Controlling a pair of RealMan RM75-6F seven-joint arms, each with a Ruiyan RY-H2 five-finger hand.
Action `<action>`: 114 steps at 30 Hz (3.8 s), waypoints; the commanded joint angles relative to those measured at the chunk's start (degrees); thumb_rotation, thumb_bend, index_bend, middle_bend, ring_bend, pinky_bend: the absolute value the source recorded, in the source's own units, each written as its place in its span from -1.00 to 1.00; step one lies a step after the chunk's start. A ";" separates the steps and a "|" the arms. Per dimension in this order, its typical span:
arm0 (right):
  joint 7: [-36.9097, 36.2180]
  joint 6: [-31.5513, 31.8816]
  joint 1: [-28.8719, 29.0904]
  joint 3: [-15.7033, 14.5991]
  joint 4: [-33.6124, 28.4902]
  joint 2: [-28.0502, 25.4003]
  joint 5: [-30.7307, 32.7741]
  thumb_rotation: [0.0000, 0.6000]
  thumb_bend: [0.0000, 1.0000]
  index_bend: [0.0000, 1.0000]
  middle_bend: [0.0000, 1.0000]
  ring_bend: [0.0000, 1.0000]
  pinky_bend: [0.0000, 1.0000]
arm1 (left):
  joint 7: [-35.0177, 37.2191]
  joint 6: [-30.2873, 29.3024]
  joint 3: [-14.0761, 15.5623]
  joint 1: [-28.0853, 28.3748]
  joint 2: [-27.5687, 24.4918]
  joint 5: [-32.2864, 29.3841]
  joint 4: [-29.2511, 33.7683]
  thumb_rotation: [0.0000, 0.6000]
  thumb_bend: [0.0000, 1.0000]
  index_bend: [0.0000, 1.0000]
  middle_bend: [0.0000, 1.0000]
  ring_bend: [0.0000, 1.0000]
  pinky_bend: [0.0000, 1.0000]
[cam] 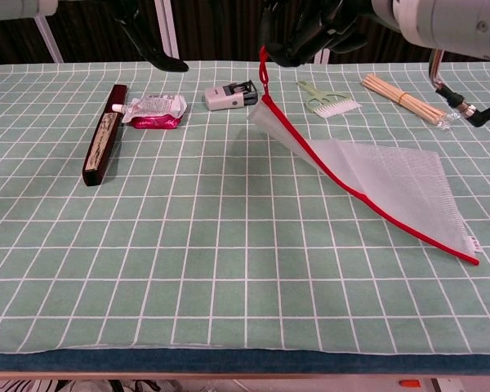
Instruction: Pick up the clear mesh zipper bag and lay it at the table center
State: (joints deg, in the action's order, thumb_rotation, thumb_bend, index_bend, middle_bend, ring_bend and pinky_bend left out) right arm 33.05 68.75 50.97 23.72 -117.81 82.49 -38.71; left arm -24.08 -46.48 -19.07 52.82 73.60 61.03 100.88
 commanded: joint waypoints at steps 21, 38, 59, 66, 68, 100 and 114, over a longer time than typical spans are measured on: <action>-1.69 2.56 1.15 -2.08 -1.49 -0.77 0.68 1.00 0.26 0.27 1.00 1.00 0.92 | 0.98 -1.10 3.49 5.90 6.59 -5.82 -1.59 1.00 -0.34 -0.15 -0.91 -1.00 -1.00; -2.94 3.28 1.17 -2.75 -1.87 -1.37 0.49 1.00 0.27 0.27 1.00 1.00 0.92 | 1.03 -2.47 4.62 7.98 9.40 -7.14 -2.68 1.00 -0.24 -0.03 -0.89 -1.00 -1.00; -4.00 3.67 1.13 -3.23 -2.46 -1.96 0.07 1.00 0.27 0.27 1.00 1.00 0.92 | 1.70 -4.21 5.48 8.70 10.97 -7.53 -3.34 1.00 -0.17 0.05 -0.88 -1.00 -1.00; -3.69 4.05 1.37 -3.40 -2.74 -1.65 0.14 1.00 0.27 0.27 1.00 1.00 0.92 | 2.19 -4.51 5.54 8.78 11.56 -7.25 -3.27 1.00 -0.17 0.04 -0.88 -1.00 -1.00; -3.63 4.21 1.41 -3.43 -2.84 -1.60 0.13 1.00 0.28 0.27 1.00 1.00 0.92 | 2.26 -4.59 5.56 8.82 11.71 -7.28 -3.25 1.00 -0.17 0.04 -0.88 -1.00 -1.00; -6.28 5.54 -1.39 -4.37 -4.06 -3.74 -0.25 1.00 0.28 0.28 1.00 1.00 0.92 | 3.34 -10.73 2.62 7.32 13.71 -7.39 -2.96 1.00 -0.13 0.21 -0.79 -1.00 -1.00; -7.61 5.36 -2.91 -5.14 -4.11 -4.31 -0.03 1.00 0.28 0.28 1.00 1.00 0.92 | 4.84 -14.19 0.15 6.46 13.97 -6.21 -2.01 1.00 -0.13 0.23 -0.79 -1.00 -1.00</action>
State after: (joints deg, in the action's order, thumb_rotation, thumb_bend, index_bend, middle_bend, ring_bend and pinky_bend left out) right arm 25.48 74.10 48.12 18.64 -121.90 78.19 -38.76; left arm -19.53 -60.08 -18.51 59.44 87.40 54.53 98.83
